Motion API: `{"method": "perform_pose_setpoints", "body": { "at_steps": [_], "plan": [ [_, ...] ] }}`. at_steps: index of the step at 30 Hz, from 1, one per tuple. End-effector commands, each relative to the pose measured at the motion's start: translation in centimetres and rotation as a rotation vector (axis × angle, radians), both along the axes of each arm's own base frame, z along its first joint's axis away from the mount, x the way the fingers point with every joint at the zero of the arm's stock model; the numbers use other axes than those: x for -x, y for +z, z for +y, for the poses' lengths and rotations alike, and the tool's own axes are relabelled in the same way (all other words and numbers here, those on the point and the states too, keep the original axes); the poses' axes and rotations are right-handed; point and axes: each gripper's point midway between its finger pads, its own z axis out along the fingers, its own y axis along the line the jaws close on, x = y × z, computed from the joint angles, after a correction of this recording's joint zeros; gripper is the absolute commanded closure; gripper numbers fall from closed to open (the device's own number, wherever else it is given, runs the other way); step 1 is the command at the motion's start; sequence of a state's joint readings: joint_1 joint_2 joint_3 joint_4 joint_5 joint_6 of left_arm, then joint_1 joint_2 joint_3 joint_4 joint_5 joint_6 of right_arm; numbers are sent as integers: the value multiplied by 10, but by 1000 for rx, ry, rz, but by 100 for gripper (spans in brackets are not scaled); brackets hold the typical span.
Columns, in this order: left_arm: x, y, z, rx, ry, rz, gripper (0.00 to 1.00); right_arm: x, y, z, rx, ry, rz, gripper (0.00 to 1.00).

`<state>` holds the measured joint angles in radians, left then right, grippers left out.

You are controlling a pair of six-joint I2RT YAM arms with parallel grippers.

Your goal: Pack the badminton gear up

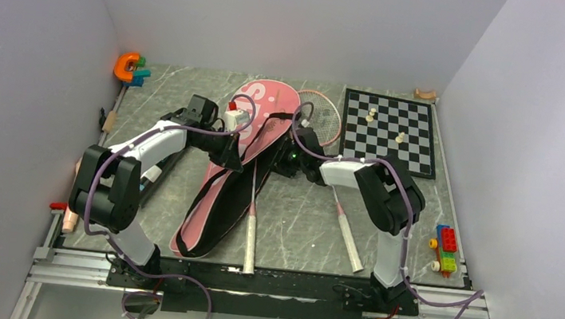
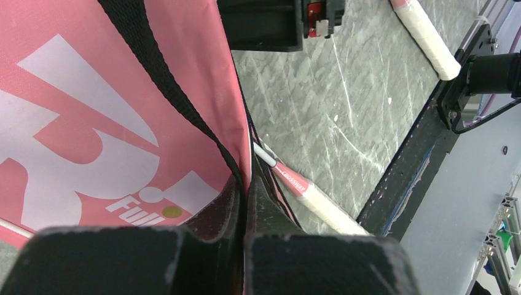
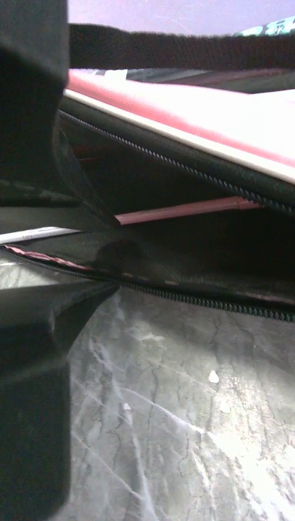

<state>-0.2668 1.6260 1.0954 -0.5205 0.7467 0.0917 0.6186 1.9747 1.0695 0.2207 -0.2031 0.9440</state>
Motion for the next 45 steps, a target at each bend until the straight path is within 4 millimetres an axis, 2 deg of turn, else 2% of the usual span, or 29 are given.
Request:
{"method": "perform_pose_setpoints", "body": {
  "at_steps": [1,4,7,9,11,14,17,21,22,23,25,28,31,33,36,41,45],
  "plan": [
    [-3,25,-7,59,-42,-64,100,-7,2,9,-58,-13,8,68],
    [-4,23,-5,56,-35,-67,100,-12,16,5,-38,-17,-24,86],
    [-7,19,-3,48,-28,-65,100,-25,44,-1,-32,-24,-76,100],
    [-11,15,-1,36,-22,-60,100,-34,58,-6,-19,-26,-101,100],
    [-13,10,0,29,-19,-48,100,-41,65,-14,1,-32,-111,100],
    [-15,2,1,18,-13,-42,100,-44,55,-26,33,-45,-87,100],
    [-17,-2,-1,23,-16,-30,100,-41,34,-34,57,-52,-37,100],
    [-20,-3,-5,45,-20,-15,100,-35,12,-34,71,-24,18,100],
    [-20,-2,-6,51,-23,-18,100,-34,9,-35,78,-22,28,99],
    [-20,-2,-7,56,-23,-20,100,-33,7,-36,86,-21,32,92],
    [-21,-1,-9,60,-27,-24,100,-30,6,-41,117,-28,41,69],
    [-23,1,-13,73,-26,-20,100,-24,15,-53,146,-53,26,49],
    [-22,0,-16,78,-33,-20,100,-4,27,-58,141,-55,12,36],
    [-20,-1,-18,80,-38,-19,100,15,37,-53,127,-28,-11,31],
    [-18,-3,-19,81,-44,-14,100,49,41,-39,131,36,-33,29],
    [-18,-1,-19,78,-46,-18,100,107,37,-7,180,204,-37,29],
    [-19,3,-19,75,-46,-28,100,136,29,-2,271,297,-27,29]
  ]
}}
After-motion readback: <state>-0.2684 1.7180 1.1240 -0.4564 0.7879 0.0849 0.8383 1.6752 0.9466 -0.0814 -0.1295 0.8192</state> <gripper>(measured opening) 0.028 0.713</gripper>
